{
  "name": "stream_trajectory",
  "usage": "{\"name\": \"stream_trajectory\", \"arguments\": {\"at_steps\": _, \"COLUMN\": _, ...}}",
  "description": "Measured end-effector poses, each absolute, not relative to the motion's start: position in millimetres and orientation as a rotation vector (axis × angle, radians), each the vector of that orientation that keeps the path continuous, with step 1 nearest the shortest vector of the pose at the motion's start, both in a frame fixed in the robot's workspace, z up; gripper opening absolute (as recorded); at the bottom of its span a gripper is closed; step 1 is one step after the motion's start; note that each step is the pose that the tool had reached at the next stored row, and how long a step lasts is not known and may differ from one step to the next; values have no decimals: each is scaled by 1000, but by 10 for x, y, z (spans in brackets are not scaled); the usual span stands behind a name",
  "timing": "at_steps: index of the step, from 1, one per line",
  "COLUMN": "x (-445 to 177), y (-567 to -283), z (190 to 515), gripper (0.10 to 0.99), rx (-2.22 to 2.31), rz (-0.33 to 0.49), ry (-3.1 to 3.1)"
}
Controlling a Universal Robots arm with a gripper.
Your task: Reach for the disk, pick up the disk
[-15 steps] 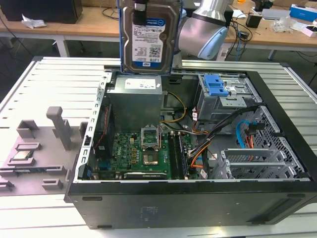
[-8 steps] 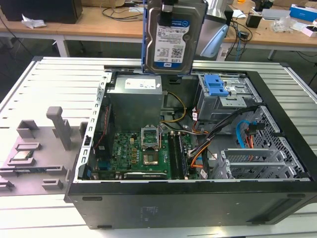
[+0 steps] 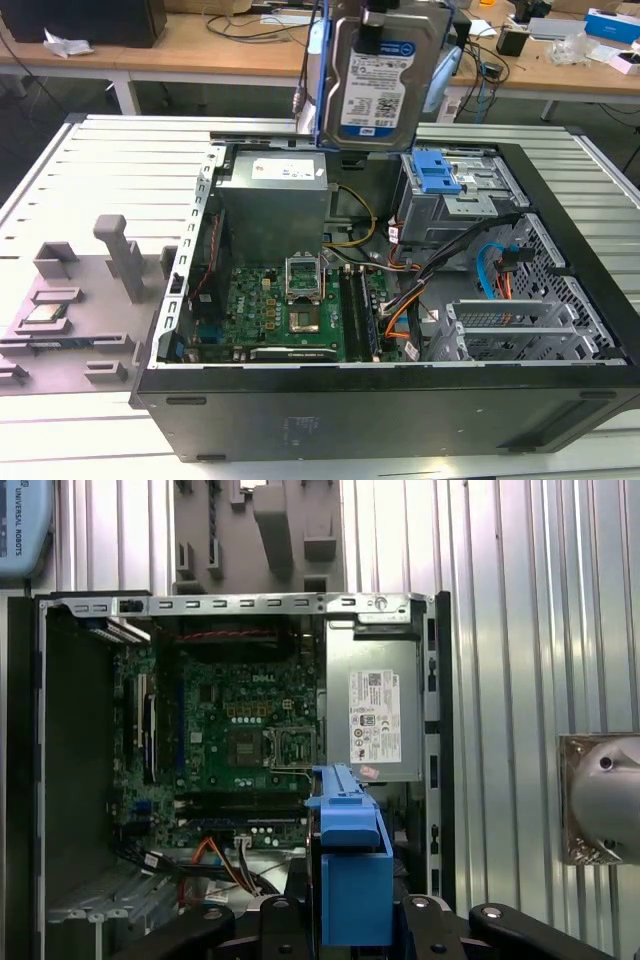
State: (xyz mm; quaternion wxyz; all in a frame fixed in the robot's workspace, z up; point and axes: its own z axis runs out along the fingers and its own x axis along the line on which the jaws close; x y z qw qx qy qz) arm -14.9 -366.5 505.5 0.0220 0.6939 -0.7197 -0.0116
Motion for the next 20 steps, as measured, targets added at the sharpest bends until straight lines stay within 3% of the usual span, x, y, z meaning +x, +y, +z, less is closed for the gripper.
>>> {"name": "stream_trajectory", "arguments": {"at_steps": 16, "x": 121, "y": -3670, "z": 5055, "gripper": 365, "rx": 2150, "rz": -36, "ry": -2229}}
{"name": "stream_trajectory", "arguments": {"at_steps": 20, "x": 121, "y": -3798, "z": 5054, "gripper": 365, "rx": 2150, "rz": -36, "ry": -2229}}
